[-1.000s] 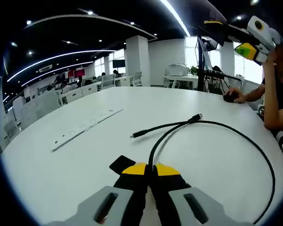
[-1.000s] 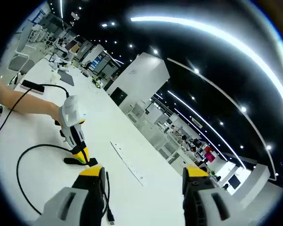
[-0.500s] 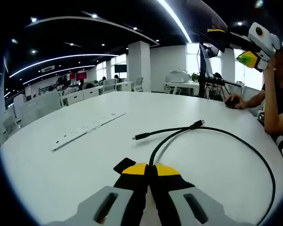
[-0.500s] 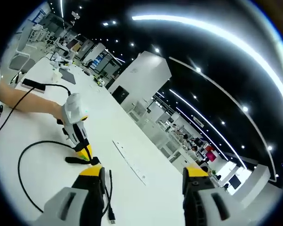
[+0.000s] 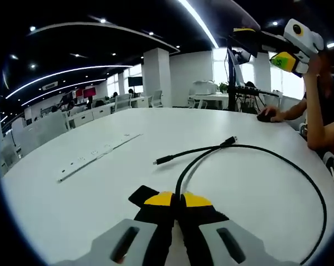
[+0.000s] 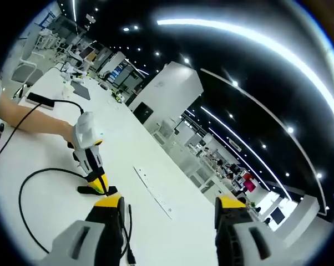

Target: Find the charging cable on the desk, coil it up and secure with Velcro.

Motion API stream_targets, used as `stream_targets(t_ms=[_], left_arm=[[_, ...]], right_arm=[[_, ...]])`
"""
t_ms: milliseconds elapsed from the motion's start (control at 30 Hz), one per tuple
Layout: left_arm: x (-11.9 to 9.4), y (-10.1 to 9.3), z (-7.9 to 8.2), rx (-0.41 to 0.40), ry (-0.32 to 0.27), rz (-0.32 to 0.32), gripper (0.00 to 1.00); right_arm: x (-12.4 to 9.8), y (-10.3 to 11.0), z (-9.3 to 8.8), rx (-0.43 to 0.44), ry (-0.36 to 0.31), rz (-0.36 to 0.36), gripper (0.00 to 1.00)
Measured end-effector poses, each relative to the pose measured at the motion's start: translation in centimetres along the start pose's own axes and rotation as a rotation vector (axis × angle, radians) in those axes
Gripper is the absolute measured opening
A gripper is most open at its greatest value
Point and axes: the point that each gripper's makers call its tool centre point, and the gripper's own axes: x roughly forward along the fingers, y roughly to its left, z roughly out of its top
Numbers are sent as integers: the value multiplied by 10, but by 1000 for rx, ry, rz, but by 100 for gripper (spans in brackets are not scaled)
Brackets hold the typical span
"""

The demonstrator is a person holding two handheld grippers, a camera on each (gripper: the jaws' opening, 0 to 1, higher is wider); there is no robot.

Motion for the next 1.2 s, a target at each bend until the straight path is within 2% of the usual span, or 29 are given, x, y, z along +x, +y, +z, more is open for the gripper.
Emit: stream_targets(t_ms=[167,267,600,633,667,733,1200], left_arm=[[3,6,-3,16,24,22,6],[1,6,1,18,4,18,6],[5,4,-3,20,16,3,5],[5,4,-2,19,12,3,2],[5,3,3,17,-14,-1,2],[5,2,5,13,-21,-3,2],[4,2,-1,-12,-12,1,2]], right_arm=[[-1,-3,-1,-1,2,-7,66],[-1,-3,-1,1,0,-7,66],[1,3,0,-10,-1,6,66],[1,3,0,-10,0,6,66],[2,4,0,-11,2,6,66],[3,5,0,-14,5,9,66],[3,9,1,-22,5,19,66]])
